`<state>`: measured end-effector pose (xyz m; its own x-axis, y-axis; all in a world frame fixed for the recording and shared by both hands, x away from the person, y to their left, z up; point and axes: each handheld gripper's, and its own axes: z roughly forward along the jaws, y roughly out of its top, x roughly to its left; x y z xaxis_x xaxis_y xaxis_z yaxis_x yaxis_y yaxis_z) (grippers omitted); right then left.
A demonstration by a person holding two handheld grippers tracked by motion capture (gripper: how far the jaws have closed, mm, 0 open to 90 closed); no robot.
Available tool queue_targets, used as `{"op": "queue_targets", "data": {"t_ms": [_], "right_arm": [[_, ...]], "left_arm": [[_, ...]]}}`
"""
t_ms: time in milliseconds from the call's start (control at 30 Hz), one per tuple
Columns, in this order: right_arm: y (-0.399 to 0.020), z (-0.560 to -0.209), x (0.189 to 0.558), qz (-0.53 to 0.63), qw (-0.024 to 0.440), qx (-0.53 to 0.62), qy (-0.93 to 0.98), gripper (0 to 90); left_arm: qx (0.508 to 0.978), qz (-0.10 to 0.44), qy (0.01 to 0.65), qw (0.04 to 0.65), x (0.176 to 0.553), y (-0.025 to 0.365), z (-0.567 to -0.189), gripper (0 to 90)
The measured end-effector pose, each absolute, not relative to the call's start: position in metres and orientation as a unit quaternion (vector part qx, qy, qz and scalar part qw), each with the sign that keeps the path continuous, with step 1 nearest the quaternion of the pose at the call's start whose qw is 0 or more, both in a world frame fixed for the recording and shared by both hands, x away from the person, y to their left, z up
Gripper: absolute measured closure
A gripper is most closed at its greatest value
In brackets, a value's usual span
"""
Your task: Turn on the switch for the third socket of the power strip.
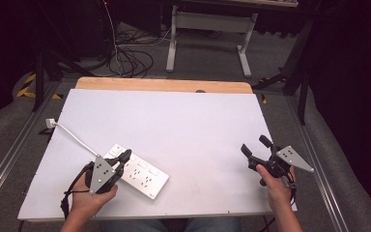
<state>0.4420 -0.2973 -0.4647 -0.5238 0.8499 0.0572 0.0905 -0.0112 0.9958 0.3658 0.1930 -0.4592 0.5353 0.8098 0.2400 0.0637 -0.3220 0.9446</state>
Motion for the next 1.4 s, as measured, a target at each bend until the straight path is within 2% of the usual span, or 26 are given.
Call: {"op": "queue_targets", "data": {"t_ms": [767,1400], "right_arm": [[-0.296,-0.465,0.442,0.603,0.315,0.373,0.631,16.2],[-0.295,-0.464,0.442,0.605,0.315,0.371,0.630,16.4]], "left_arm": [[0.789,0.328,0.260,0.449,0.371,0.160,-0.474,89.9],[0.823,0.293,0.265,0.409,0.381,0.147,-0.489,89.9]]}}
